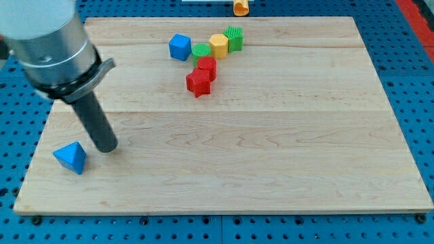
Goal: Place your arm to the bottom left of the red star
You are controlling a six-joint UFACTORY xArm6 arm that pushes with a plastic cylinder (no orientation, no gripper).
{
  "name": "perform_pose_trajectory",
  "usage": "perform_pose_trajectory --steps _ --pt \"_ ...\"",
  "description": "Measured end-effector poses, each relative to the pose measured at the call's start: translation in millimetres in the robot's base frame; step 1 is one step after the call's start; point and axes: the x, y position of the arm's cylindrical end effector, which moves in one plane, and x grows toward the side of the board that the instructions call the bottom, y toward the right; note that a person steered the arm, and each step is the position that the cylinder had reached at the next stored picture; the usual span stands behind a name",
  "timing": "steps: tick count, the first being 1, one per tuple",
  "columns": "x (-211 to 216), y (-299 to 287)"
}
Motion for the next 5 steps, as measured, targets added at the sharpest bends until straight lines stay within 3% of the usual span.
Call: perform_pose_trajectory --steps 1,5 --pt "-1.4 36.8" --pt "-4.3 40.4"
